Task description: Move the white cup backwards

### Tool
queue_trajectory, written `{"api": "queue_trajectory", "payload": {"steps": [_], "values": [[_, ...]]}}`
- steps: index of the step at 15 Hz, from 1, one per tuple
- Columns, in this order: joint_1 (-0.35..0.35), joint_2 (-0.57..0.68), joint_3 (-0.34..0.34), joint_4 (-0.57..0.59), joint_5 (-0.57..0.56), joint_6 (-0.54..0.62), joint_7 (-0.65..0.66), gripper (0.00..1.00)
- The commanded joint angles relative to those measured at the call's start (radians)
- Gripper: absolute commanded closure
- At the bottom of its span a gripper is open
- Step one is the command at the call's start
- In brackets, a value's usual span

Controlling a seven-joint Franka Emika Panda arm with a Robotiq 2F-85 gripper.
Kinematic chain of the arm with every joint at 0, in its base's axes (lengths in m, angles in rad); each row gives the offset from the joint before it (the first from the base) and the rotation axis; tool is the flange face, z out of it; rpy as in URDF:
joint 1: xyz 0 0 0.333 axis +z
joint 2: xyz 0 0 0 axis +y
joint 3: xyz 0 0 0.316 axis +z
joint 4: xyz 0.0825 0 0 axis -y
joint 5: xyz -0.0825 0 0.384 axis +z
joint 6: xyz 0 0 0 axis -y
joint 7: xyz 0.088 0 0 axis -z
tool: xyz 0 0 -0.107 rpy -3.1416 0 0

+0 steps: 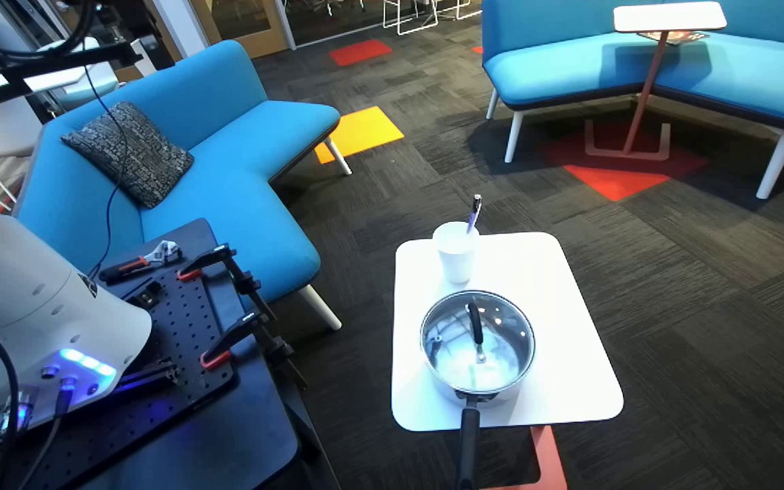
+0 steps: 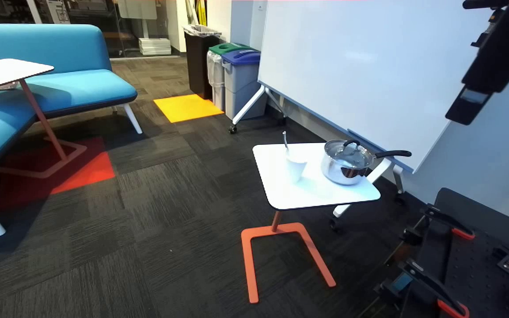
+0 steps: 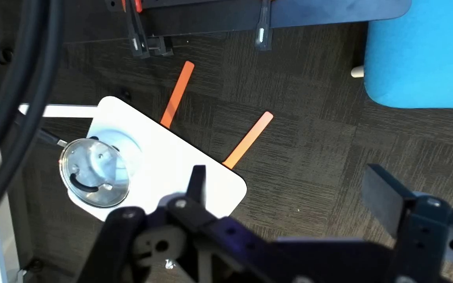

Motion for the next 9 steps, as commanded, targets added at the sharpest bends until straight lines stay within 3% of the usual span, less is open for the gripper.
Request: {"api": "queue_trajectory", "payload": {"steps": [1, 5, 9], "values": [[-0.050, 0.027, 0.007, 0.012, -0.073, 0.083, 0.080, 0.00], [-0.151, 0.103, -0.057, 0.040, -0.159, 0.263, 0.096, 0.00], [-0.193, 0.246, -0.156, 0.095, -0.131, 0.362, 0.035, 0.00]]}}
